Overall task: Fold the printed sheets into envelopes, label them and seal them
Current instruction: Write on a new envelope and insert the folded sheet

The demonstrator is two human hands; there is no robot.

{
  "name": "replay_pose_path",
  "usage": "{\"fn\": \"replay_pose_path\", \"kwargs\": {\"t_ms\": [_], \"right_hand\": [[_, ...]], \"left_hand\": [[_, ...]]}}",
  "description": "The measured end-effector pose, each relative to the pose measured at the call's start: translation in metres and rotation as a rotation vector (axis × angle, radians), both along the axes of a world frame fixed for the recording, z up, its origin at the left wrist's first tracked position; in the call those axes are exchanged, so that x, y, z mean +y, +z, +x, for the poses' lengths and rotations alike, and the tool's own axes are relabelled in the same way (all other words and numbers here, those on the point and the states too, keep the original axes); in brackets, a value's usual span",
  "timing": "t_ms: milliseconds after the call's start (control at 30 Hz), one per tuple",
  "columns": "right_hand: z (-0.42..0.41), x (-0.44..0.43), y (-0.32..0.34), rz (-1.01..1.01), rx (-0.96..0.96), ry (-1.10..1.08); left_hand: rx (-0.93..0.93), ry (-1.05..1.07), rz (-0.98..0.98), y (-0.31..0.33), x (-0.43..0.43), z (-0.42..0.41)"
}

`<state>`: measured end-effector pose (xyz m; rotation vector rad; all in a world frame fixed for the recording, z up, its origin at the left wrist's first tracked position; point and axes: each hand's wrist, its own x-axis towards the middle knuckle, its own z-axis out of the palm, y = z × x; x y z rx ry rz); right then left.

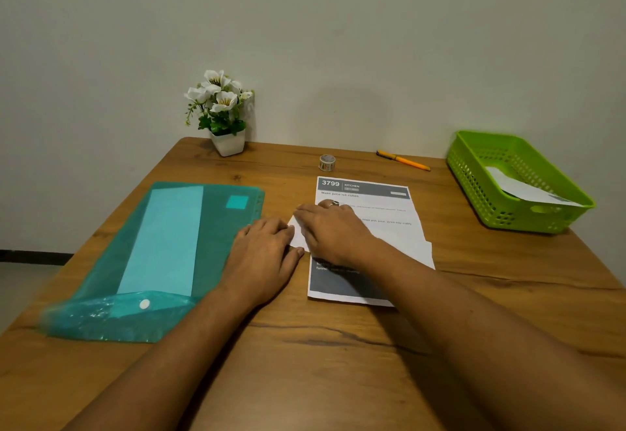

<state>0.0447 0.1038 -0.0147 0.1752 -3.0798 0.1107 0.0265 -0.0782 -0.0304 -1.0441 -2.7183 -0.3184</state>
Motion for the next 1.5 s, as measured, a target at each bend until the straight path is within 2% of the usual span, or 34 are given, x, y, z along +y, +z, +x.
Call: {"fn": "replay_pose_path", "kwargs": {"t_ms": [167, 300, 433, 500, 600, 667, 833, 1033, 1167, 1300, 1500], "right_hand": [[0.007, -0.016, -0.001, 0.060, -0.008, -0.086], [0.027, -0.016, -0.009, -0.012, 0.144, -0.173], [0.032, -0.009, -0.022, -0.136, 0.174, -0.127], [0.030, -0.006, -0.029, -0.236, 0.154, -0.069], [0.029, -0.002, -0.035, -0.341, 0.101, -0.004], [0.034, 0.003, -0.035, -0.322, 0.064, -0.017], [0.053, 0.039, -0.028, -0.127, -0.059, -0.177], [0.076, 0.109, -0.026, -0.111, -0.127, -0.347], [0.084, 0.128, -0.030, -0.104, -0.114, -0.352], [0.082, 0.130, -0.035, -0.098, -0.079, -0.349], [0.083, 0.129, -0.038, -0.100, -0.032, -0.351]], "left_hand": [[0.059, 0.030, -0.016, -0.001, 0.000, 0.001], [0.150, 0.060, -0.010, -0.001, -0.002, 0.004], [0.179, 0.039, 0.096, 0.007, 0.006, 0.007], [0.045, -0.036, 0.186, 0.013, 0.020, 0.004], [-0.310, -0.117, 0.233, 0.009, 0.037, -0.002], [-0.375, -0.106, 0.158, -0.001, 0.041, -0.003], [-0.222, -0.065, -0.177, -0.004, 0.048, 0.000], [-0.179, -0.031, -0.286, -0.005, 0.051, -0.002], [-0.190, -0.035, -0.289, -0.004, 0.053, -0.001], [-0.255, -0.053, -0.228, 0.007, 0.062, -0.016], [-0.192, 0.009, 0.041, 0.020, 0.107, -0.092]]}}
